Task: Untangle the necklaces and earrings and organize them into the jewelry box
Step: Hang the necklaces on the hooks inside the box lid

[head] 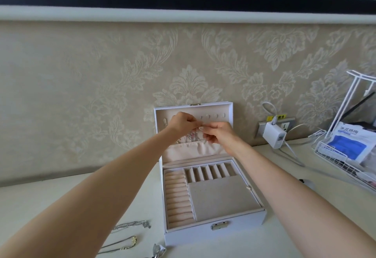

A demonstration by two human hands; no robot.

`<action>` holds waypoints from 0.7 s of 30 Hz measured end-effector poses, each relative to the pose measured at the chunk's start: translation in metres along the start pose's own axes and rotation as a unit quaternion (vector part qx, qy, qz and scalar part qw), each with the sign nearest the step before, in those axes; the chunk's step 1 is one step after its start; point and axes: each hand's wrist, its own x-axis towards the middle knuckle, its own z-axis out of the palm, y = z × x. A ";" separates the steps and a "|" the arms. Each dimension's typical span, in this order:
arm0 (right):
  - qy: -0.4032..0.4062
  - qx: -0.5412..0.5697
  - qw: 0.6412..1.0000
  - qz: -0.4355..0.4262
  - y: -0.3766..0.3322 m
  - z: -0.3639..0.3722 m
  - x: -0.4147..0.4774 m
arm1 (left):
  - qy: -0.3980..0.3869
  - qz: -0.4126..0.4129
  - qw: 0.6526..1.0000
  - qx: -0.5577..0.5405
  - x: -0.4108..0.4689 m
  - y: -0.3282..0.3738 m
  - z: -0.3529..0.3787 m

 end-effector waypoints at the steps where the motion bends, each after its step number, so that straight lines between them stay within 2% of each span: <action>1: 0.017 0.005 1.000 0.000 0.000 -0.001 0.002 | 0.015 -0.006 1.000 -0.018 0.001 -0.001 0.002; 5: 0.075 0.020 0.997 -0.020 0.001 0.002 0.012 | 0.099 -0.048 0.988 -0.107 0.002 -0.006 0.016; 7: 0.111 0.013 0.993 -0.037 0.002 0.006 0.018 | 0.150 -0.097 0.969 -0.169 0.002 -0.005 0.025; 11: 0.199 -0.031 0.975 -0.095 0.002 0.017 0.030 | 0.242 -0.193 0.929 -0.203 -0.002 0.004 0.036; 17: 0.247 -0.028 0.965 -0.087 -0.008 0.020 0.046 | 0.251 -0.272 0.851 -0.373 0.003 0.016 0.040; 21: 0.266 -0.042 0.961 -0.062 -0.008 0.023 0.051 | 0.266 -0.311 0.816 -0.409 0.009 0.014 0.045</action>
